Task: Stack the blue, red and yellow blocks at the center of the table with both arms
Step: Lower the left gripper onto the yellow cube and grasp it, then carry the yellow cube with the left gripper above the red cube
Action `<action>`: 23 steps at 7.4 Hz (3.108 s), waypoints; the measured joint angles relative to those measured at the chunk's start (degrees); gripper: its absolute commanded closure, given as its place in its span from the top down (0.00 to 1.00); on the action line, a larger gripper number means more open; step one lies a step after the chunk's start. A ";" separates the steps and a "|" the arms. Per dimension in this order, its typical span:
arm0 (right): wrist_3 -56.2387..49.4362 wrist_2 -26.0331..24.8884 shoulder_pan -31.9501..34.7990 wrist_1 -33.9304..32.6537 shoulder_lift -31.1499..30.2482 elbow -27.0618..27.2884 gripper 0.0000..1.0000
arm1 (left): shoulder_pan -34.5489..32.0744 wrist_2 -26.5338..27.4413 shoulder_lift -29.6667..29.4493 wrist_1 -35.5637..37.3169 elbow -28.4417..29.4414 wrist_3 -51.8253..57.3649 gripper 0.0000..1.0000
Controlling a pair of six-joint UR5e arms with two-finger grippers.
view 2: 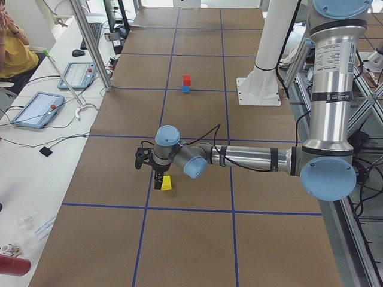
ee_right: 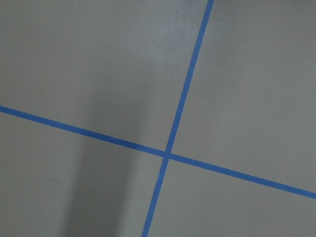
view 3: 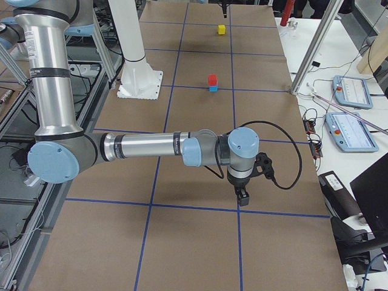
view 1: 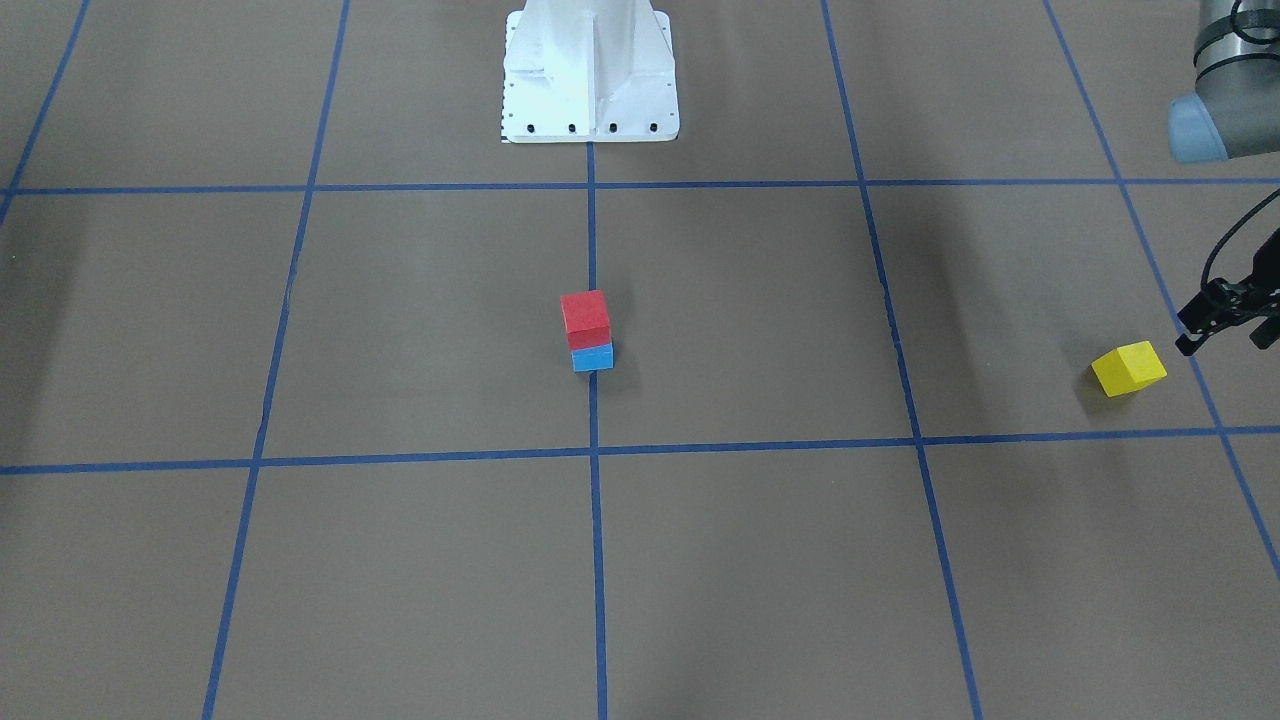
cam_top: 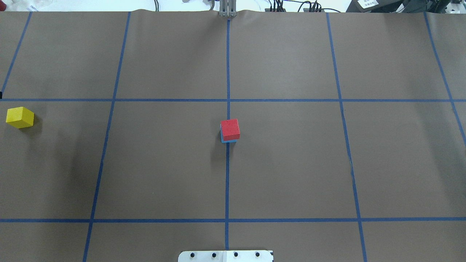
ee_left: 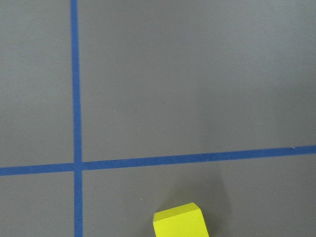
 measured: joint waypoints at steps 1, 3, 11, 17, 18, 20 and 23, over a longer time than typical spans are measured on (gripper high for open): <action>0.09 0.11 0.00 0.56 -0.50 0.02 1.00 | 0.85 0.34 0.28 -0.20 0.45 -1.67 1.00; 0.14 0.18 -0.02 0.89 -0.80 0.16 1.00 | 4.97 1.68 0.41 -3.77 2.50 -6.82 1.00; 0.24 0.18 -0.02 0.94 -0.58 0.07 1.00 | 11.30 4.99 -1.94 -10.28 9.61 -9.72 0.17; 0.26 0.26 -0.02 0.95 -0.73 -0.11 1.00 | 11.41 4.67 -10.40 -0.66 3.82 -4.79 0.00; 0.46 0.21 -0.02 0.94 -0.76 -0.21 1.00 | 11.78 4.81 -15.26 6.95 1.18 -4.77 0.00; 1.88 0.07 -0.02 0.95 -0.74 -0.22 1.00 | 16.14 5.01 -26.85 22.24 -2.38 -5.44 0.00; 3.00 -0.11 -0.02 0.96 -0.75 -0.17 1.00 | 28.97 9.85 -44.72 37.31 -2.32 -15.76 0.00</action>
